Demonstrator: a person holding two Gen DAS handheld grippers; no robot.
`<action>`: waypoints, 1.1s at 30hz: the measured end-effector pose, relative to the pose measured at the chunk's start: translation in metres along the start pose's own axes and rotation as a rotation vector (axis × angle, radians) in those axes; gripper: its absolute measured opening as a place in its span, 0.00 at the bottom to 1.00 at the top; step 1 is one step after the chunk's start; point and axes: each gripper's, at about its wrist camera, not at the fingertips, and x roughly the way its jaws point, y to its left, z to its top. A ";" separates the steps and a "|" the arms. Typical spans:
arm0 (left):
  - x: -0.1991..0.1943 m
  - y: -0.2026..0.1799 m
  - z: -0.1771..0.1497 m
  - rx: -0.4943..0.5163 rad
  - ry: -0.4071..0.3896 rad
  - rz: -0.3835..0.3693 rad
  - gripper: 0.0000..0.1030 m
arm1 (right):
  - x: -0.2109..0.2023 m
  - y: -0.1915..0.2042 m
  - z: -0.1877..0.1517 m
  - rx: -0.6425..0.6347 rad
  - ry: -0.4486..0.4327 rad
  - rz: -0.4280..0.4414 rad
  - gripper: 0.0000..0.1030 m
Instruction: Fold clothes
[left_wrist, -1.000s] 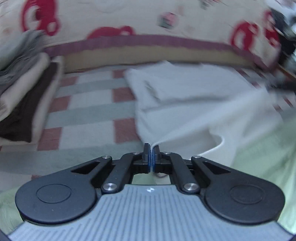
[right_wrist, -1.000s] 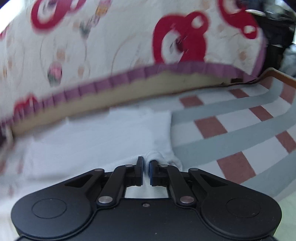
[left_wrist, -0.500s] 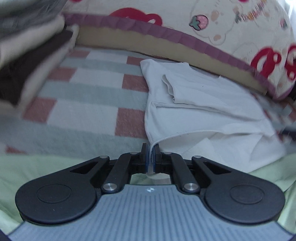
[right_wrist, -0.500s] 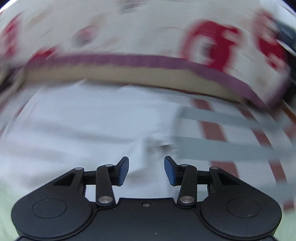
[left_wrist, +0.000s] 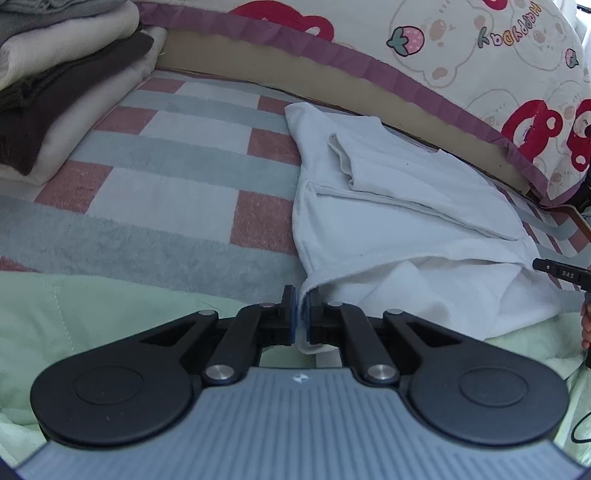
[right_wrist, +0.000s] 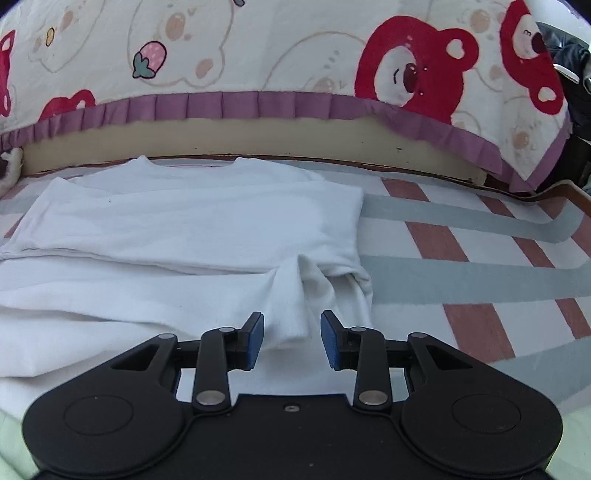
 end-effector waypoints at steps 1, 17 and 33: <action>0.000 0.000 0.000 -0.002 0.000 0.000 0.03 | 0.004 0.000 0.001 -0.006 0.009 0.004 0.24; -0.021 -0.009 0.006 0.047 -0.010 -0.057 0.08 | -0.016 -0.061 0.005 0.529 -0.041 0.297 0.06; -0.114 -0.050 0.035 0.156 -0.074 0.019 0.06 | -0.180 -0.129 0.070 0.516 -0.192 0.313 0.05</action>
